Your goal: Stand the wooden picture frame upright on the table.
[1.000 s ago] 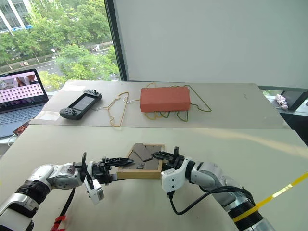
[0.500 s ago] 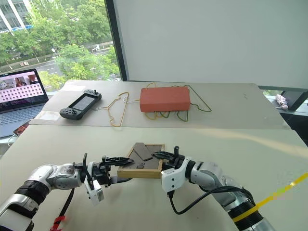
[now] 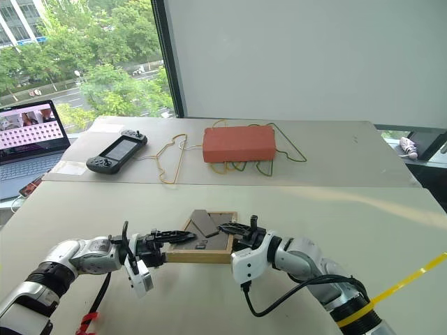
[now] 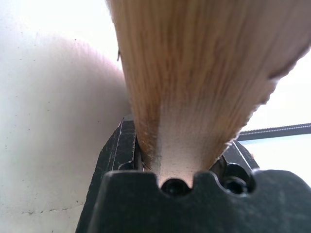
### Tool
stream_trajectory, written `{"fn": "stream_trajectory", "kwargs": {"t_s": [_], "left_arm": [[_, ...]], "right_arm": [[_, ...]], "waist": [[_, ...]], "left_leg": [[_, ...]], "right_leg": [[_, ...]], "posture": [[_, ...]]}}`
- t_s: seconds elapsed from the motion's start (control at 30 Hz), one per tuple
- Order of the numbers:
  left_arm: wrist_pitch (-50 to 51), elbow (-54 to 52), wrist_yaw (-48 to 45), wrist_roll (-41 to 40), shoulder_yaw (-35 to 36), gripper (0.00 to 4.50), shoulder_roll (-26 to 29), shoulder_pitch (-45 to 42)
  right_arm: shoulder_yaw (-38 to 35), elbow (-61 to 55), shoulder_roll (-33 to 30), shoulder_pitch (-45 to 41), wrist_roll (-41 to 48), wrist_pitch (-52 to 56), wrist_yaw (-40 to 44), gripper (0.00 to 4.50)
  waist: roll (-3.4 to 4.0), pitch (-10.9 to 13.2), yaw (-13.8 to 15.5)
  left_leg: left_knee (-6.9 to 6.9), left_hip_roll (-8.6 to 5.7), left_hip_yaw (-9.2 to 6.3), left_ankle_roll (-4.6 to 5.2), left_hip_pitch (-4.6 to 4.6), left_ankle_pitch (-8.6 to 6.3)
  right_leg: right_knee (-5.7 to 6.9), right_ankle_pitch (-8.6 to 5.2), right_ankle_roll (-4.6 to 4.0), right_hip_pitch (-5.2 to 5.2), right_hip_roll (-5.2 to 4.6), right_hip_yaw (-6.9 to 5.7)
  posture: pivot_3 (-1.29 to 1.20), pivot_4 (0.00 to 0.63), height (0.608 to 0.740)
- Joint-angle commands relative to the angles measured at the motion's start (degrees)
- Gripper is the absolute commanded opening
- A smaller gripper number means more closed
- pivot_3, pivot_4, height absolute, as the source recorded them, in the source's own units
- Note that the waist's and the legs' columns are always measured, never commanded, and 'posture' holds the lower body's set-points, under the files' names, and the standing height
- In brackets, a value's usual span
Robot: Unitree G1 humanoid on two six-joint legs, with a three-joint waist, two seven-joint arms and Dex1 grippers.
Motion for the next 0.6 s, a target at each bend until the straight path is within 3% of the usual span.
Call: {"fn": "stream_trajectory", "kwargs": {"t_s": [0.03,0.37,0.4,0.6], "left_arm": [[-0.58,-0.74,-0.7,-0.75,0.47,1.23,-0.26,0.11],[0.67,-1.02,-2.02,-1.59,0.83,1.23,-0.87,0.08],[0.8,-1.01,-2.14,-1.73,0.84,1.23,-0.93,0.1],[1.19,-1.31,-2.77,-1.85,1.23,1.23,-1.26,0.49]], "right_arm": [[-0.17,-2.12,0.5,0.2,1.1,0.23,-0.07,1.27],[-0.75,-2.96,0.6,1.98,1.54,2.54,0.84,1.27],[-1.09,-2.91,0.57,2.17,1.94,2.95,0.91,2.24],[-2.35,-0.15,-3.3,2.37,0.82,2.19,1.58,4.1]], "waist": [[-0.01,0.0,0.02],[0.0,0.0,0.18],[0.0,0.0,0.2],[0.0,0.0,0.06]], "left_leg": [[0.0,0.01,0.0,0.0,-0.02,0.0],[0.0,0.01,0.01,0.0,0.0,0.0],[0.0,0.0,0.01,0.0,0.0,0.0],[0.0,0.01,0.01,0.01,0.02,-0.01]], "right_leg": [[0.0,0.0,0.0,-0.02,0.0,0.0],[0.0,0.0,0.0,0.01,0.0,0.0],[0.0,0.0,0.0,0.03,0.0,0.0],[-0.01,0.0,0.0,0.03,0.0,0.0]], "posture": [[0.0,0.15,0.74],[0.0,0.15,0.74],[0.0,0.15,0.74],[0.0,0.15,0.74]]}}
